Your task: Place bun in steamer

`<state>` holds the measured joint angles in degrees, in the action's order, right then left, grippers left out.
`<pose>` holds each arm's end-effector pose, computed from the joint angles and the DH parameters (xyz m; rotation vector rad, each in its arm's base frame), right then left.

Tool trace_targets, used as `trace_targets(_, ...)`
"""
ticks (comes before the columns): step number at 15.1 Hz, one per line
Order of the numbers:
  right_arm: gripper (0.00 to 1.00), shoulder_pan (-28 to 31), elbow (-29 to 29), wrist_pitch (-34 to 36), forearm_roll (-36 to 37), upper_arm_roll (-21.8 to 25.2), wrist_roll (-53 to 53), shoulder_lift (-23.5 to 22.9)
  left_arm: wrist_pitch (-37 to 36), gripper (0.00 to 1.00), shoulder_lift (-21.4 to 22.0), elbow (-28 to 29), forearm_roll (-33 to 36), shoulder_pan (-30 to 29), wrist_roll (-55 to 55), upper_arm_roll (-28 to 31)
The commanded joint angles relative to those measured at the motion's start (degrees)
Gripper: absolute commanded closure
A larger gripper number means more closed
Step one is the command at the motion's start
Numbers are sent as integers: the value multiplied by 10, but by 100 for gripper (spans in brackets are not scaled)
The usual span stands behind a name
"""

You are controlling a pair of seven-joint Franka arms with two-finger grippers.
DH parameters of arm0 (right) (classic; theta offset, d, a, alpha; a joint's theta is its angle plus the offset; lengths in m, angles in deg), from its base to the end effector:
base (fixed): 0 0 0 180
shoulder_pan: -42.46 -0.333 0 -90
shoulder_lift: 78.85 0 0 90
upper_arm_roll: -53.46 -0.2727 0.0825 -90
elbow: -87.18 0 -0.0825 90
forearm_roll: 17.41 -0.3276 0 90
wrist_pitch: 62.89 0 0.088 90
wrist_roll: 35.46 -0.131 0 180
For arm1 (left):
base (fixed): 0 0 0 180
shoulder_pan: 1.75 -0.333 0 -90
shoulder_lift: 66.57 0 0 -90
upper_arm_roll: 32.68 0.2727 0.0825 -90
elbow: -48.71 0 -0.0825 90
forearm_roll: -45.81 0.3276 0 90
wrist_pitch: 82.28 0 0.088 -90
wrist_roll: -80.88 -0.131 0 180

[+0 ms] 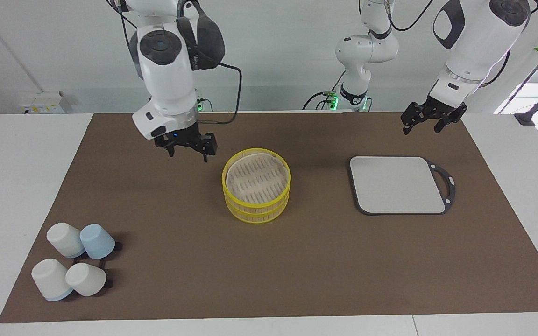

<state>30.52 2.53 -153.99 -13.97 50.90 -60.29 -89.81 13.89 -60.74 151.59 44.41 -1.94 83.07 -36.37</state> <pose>0.5294 0.1270 0.4979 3.0535 -0.2713 -0.0868 0.4745 -0.0331 0.5219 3.1244 -0.0307 -0.0256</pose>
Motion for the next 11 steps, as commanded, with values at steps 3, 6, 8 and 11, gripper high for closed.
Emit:
trace_targets(3, 0, 81, -58, -3, -4, -10, 51, 69, -11, 0, 4, -7, -3, 6, -6, 8)
trace_targets(6, 0, 88, -97, -6, -5, -10, 71, 108, -11, 0, 4, -7, -3, 6, -6, 8)
trace_targets(8, 0, 99, -103, -11, -11, -8, 87, 111, -11, 0, 4, -7, -3, 6, -6, 8)
trace_targets(11, 0, 115, -103, -42, -29, -7, 116, 112, -12, 0, 4, -7, -2, 6, -6, 8)
